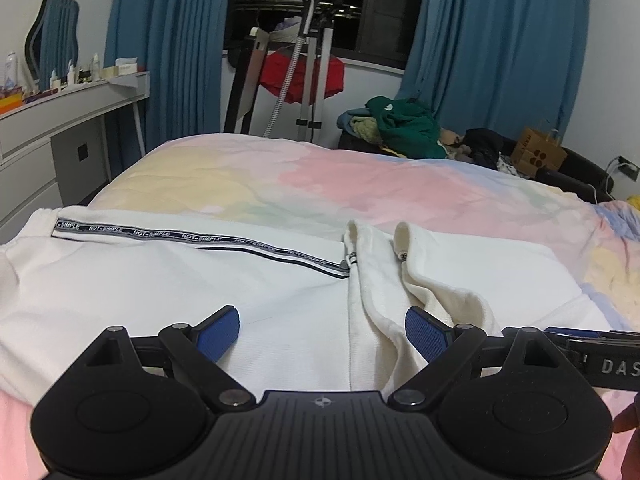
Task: Fold clothes
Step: 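Open the right tool and release the cuffs onto the folded pants, then grasp the waistband with the left tool and lift it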
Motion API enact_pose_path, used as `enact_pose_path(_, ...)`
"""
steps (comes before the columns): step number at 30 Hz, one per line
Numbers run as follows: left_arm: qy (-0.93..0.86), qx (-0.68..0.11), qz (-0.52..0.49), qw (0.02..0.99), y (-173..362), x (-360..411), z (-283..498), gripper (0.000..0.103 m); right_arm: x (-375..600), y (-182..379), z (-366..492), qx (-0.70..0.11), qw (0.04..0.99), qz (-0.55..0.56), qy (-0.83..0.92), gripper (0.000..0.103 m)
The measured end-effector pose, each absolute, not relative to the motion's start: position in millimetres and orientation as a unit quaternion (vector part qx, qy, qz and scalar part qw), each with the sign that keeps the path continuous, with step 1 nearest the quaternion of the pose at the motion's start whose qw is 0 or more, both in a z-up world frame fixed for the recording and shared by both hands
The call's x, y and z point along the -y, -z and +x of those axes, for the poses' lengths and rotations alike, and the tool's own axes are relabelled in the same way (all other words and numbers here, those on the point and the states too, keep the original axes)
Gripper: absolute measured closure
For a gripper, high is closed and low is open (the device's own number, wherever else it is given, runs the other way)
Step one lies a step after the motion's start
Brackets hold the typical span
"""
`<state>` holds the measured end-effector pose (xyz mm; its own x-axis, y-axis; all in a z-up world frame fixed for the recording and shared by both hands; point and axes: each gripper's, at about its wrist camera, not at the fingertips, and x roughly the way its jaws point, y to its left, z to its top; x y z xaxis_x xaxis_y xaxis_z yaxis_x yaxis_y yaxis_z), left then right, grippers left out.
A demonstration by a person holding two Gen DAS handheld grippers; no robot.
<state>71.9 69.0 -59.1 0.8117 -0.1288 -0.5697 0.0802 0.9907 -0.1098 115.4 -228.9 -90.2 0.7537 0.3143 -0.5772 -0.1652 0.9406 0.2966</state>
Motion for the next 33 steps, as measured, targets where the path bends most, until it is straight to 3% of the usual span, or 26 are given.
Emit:
enact_pose_path(8,0.028,-0.297,-0.078,0.951,50,-87,65,0.011,206,93,118,-0.308,0.919,0.114,-0.22,0.032)
enact_pose_path(11,0.016,-0.304,-0.096,0.948,50,-95,65,0.011,195,97,121,-0.302,0.92,0.091,-0.235,0.042)
enact_pose_path(13,0.011,-0.31,-0.106,0.945,51,-99,66,0.011,190,103,124,-0.312,0.917,0.079,-0.235,0.062)
enact_pose_path(16,0.005,-0.318,-0.114,0.941,51,-104,66,0.011,187,104,121,-0.317,0.919,0.056,-0.228,0.077)
enact_pose_path(25,-0.034,-0.328,-0.176,0.927,30,-153,31,0.011,196,101,115,-0.328,0.911,0.068,-0.241,0.078)
enact_pose_path(33,-0.101,-0.365,-0.304,0.874,30,-216,8,0.011,211,95,110,-0.335,0.905,0.109,-0.239,0.077)
